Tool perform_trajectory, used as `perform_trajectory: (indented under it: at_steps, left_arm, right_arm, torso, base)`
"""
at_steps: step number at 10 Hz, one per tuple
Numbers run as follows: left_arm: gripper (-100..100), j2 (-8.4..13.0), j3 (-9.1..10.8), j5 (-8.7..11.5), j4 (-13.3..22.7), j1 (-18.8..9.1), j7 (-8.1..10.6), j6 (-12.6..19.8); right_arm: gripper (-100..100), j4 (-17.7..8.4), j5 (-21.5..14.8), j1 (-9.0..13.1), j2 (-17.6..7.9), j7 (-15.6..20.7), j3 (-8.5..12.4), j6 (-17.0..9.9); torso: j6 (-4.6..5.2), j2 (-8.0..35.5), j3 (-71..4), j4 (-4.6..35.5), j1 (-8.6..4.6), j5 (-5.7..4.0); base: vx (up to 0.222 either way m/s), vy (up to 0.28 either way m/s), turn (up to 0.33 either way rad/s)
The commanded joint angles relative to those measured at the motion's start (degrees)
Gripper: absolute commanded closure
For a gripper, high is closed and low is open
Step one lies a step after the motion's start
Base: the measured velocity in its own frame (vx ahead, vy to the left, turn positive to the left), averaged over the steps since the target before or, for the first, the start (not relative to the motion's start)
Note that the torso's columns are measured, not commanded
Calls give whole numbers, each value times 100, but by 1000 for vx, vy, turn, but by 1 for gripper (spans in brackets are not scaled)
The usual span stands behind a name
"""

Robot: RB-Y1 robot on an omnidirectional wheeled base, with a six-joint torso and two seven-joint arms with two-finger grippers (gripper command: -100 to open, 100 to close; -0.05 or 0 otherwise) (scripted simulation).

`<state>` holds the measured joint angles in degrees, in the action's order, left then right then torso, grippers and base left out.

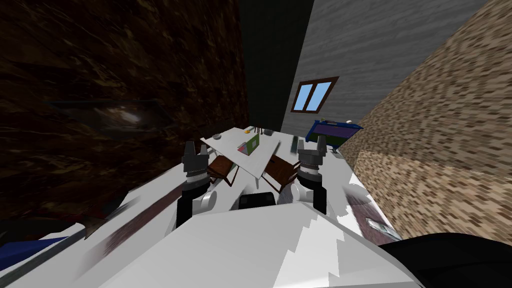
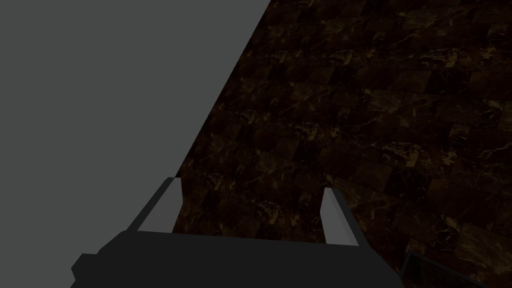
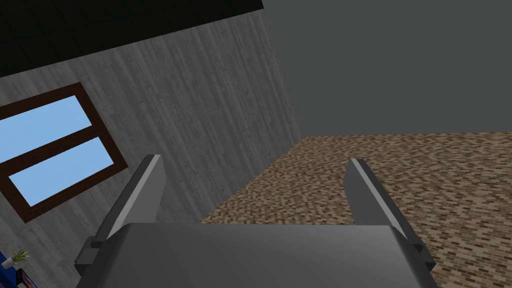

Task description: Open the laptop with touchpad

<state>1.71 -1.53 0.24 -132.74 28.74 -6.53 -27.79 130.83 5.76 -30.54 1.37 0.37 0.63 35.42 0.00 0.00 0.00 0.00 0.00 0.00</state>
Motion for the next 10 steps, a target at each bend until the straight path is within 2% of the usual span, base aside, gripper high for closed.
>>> perform_trajectory:
  at_steps: [1, 9, 10]
  left_arm:
    - [0, 0, 0, 0, 0, 0, 0, 0]
    - [0, 0, 0, 0, -2, 0, 0, -1]
    - [-100, 167, 2, 17, 58, -48, 10, 15]
  right_arm:
    - [0, 0, 0, 0, 0, 0, 0, 0]
    - [0, 2, 0, 0, 0, 0, 0, 1]
    - [0, 2, 0, 0, 0, 0, 0, 1]
  torso:
    - [0, 232, -467, 235, 0, 0]
    - [0, 3539, -7073, 3537, 0, 0]
    - [0, 3962, -7919, 3960, 0, 0]
  base:
    - [0, 0, 0]
    - [0, 0, 0]
    - [0, 0, 0]
